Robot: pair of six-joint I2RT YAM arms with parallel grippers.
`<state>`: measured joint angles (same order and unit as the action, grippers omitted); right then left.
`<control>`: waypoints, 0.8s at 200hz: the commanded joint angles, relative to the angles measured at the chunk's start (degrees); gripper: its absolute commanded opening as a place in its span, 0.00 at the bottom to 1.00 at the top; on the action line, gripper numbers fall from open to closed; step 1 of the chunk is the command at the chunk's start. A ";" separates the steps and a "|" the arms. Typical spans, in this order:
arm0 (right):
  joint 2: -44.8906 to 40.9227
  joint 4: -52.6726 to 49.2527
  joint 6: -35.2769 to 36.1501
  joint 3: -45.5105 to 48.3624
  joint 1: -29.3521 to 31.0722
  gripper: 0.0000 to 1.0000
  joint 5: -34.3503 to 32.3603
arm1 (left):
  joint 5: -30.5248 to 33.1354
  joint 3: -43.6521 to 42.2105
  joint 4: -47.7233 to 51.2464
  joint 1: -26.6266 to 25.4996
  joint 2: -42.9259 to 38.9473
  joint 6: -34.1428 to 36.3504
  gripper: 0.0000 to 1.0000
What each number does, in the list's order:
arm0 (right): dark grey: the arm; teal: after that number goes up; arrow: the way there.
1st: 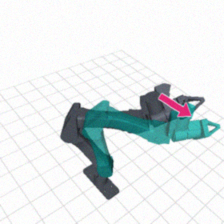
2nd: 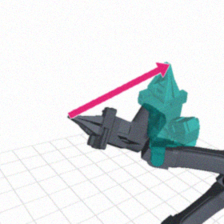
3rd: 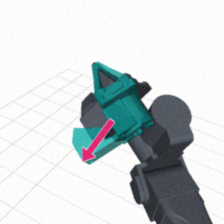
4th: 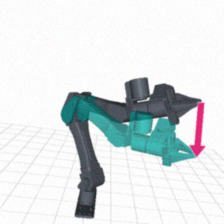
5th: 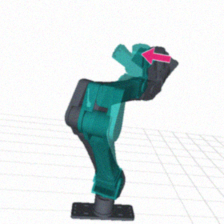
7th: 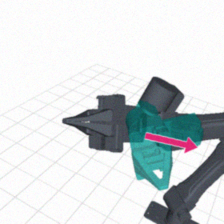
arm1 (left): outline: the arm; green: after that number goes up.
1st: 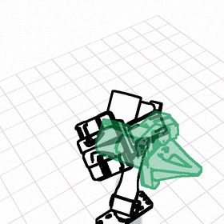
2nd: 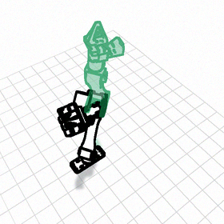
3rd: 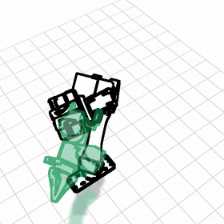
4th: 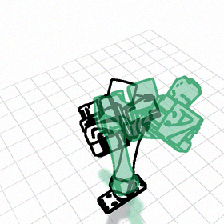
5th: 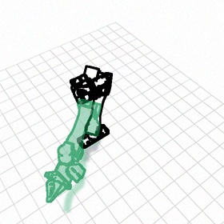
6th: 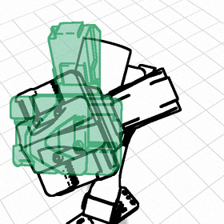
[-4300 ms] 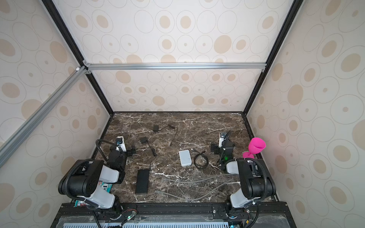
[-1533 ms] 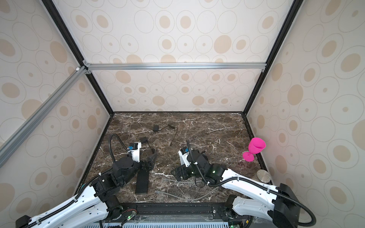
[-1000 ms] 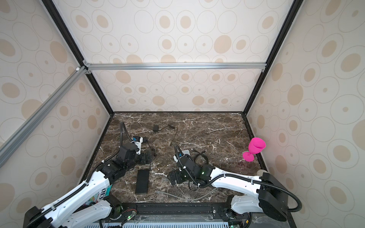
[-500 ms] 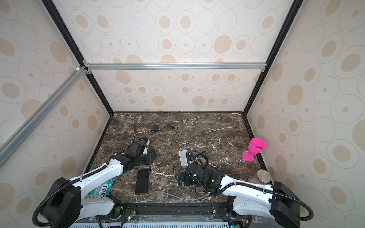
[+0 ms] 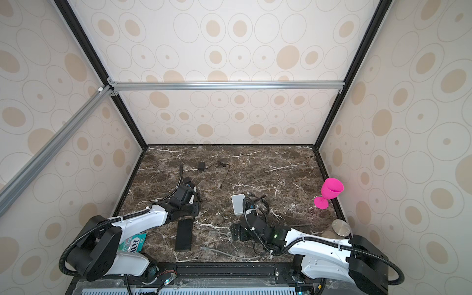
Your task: Insert the plug into the switch port
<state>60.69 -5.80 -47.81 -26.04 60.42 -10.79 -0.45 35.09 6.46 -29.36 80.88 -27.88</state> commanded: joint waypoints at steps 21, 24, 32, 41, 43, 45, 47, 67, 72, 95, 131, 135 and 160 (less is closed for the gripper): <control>-0.28 0.67 -2.64 1.78 0.30 1.00 -1.47 | 0.71 -0.73 -2.14 -0.33 1.41 -0.33 0.37; -0.31 0.62 -2.68 1.78 0.31 1.00 -1.48 | 0.67 -0.83 -2.16 -0.30 1.53 -0.40 0.37; -0.37 0.53 -2.74 1.92 0.31 1.00 -1.60 | 0.55 -0.88 -2.30 -0.30 1.80 -0.33 0.37; -0.39 0.52 -2.80 1.79 0.31 1.00 -1.60 | 0.50 -1.07 -2.57 -0.28 2.06 -0.34 0.36; -0.39 0.51 -2.77 1.83 0.29 1.00 -1.60 | 0.46 -1.08 -2.63 -0.26 2.13 -0.33 0.36; -0.39 0.46 -2.76 1.80 0.30 1.00 -1.56 | 0.45 -1.21 -2.75 -0.26 2.10 -0.33 0.35; -0.39 0.45 -2.80 1.79 0.37 1.00 -1.55 | 0.45 -1.24 -2.83 -0.30 2.13 -0.33 0.34; -0.22 0.44 -2.69 1.78 0.31 1.00 -1.41 | -0.20 -1.34 -3.39 -0.31 2.18 -0.28 0.24; -0.07 0.38 -2.72 1.64 0.33 1.00 -1.34 | -0.54 -1.35 -3.57 -0.28 2.14 -0.17 0.21; 0.39 0.07 -2.38 1.20 0.30 1.00 -1.07 | -1.69 -1.18 -3.84 -0.34 0.85 0.15 0.11; 0.88 0.67 -1.55 0.54 0.31 1.00 0.29 | -4.27 -0.32 -3.24 -0.29 -2.02 0.93 0.00; 1.05 1.14 -1.26 0.52 0.29 1.00 0.70 | -4.80 -0.22 -3.25 -0.33 -2.31 0.99 0.00; 1.40 5.14 0.85 0.50 0.30 0.99 4.22 | -10.37 -0.80 -5.41 -0.88 -4.88 1.20 0.00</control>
<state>61.52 -4.38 -48.56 -24.73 60.42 -9.67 -5.32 33.74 3.33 -29.41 78.78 -27.62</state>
